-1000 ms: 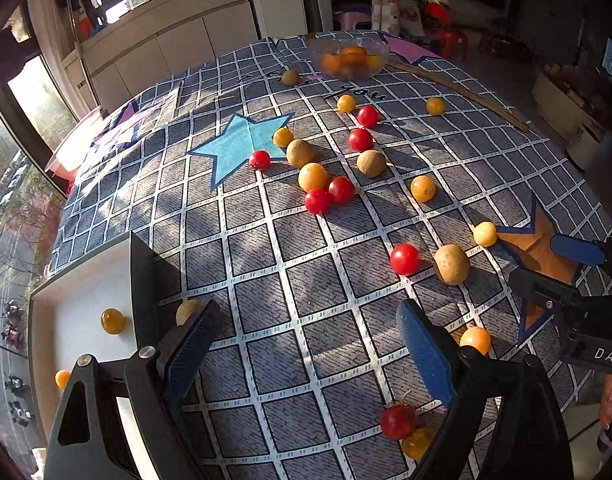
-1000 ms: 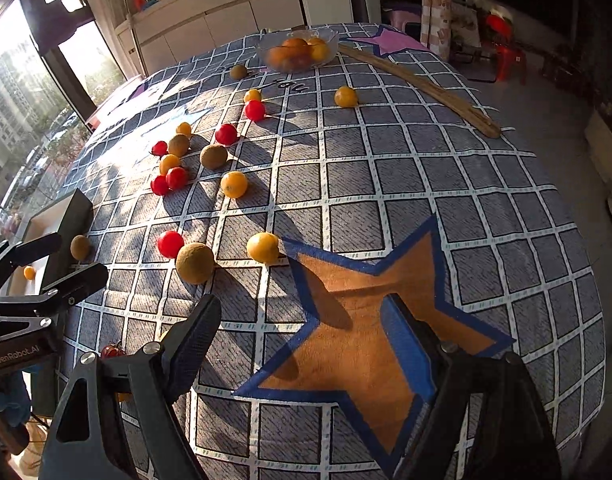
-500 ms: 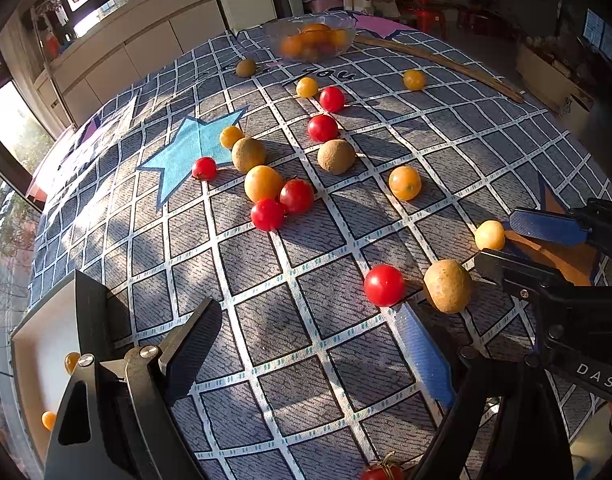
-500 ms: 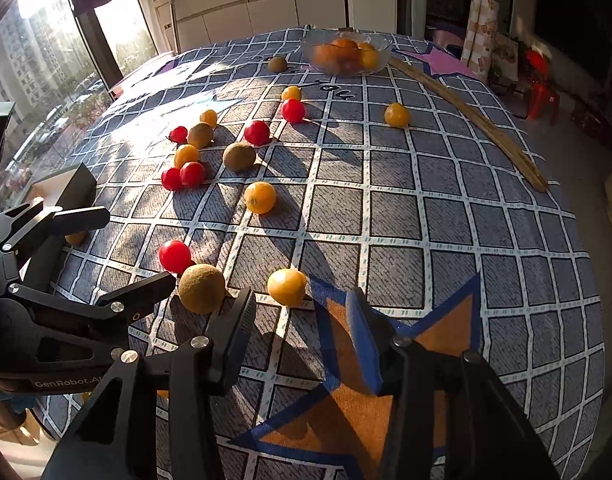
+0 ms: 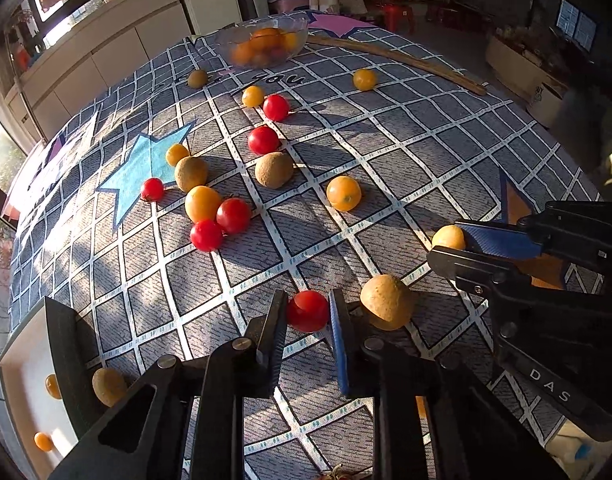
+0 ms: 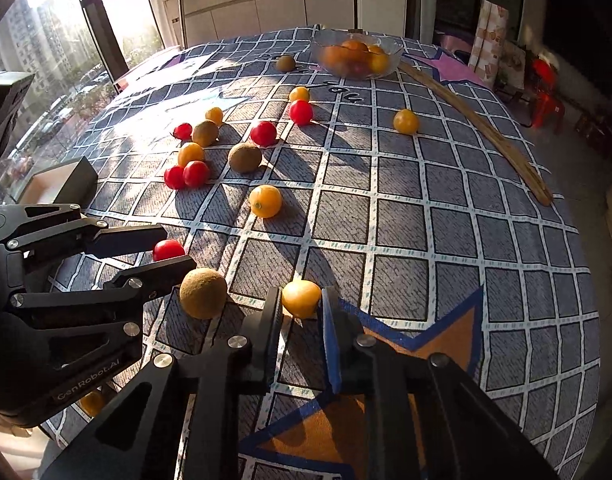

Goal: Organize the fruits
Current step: 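Grasp a red cherry tomato with left tool while right tool grasps a yellow tomato, then carry both held tomatoes over the white tray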

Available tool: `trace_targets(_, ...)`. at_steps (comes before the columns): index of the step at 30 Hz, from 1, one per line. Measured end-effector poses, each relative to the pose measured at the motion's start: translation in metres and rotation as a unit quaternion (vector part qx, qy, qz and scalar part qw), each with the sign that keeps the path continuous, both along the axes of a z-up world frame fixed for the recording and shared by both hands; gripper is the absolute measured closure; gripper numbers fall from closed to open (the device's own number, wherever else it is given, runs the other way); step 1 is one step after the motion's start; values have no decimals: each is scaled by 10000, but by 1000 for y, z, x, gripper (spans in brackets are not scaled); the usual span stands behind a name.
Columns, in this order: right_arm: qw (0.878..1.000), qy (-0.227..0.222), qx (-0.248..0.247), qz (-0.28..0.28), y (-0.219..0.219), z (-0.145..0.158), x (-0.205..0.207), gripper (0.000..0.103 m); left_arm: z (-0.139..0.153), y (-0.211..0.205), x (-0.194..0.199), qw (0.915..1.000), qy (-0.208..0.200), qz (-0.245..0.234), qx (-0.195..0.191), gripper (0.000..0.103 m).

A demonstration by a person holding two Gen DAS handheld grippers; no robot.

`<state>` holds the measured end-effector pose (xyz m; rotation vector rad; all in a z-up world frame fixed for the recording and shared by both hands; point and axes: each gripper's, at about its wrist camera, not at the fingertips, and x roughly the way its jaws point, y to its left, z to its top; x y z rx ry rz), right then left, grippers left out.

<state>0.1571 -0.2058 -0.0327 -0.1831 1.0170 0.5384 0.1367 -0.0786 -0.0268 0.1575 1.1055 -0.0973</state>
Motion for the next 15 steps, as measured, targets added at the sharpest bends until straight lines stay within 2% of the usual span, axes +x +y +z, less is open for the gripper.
trace_targets(4, 9999, 52, 113, -100, -8, 2, -6, 82, 1, 1, -6, 9997, 70, 40, -209, 82)
trace_targets(15, 9988, 145, 425, -179, -17, 16, -27, 82, 30, 17, -47, 9987, -289, 186, -382, 82)
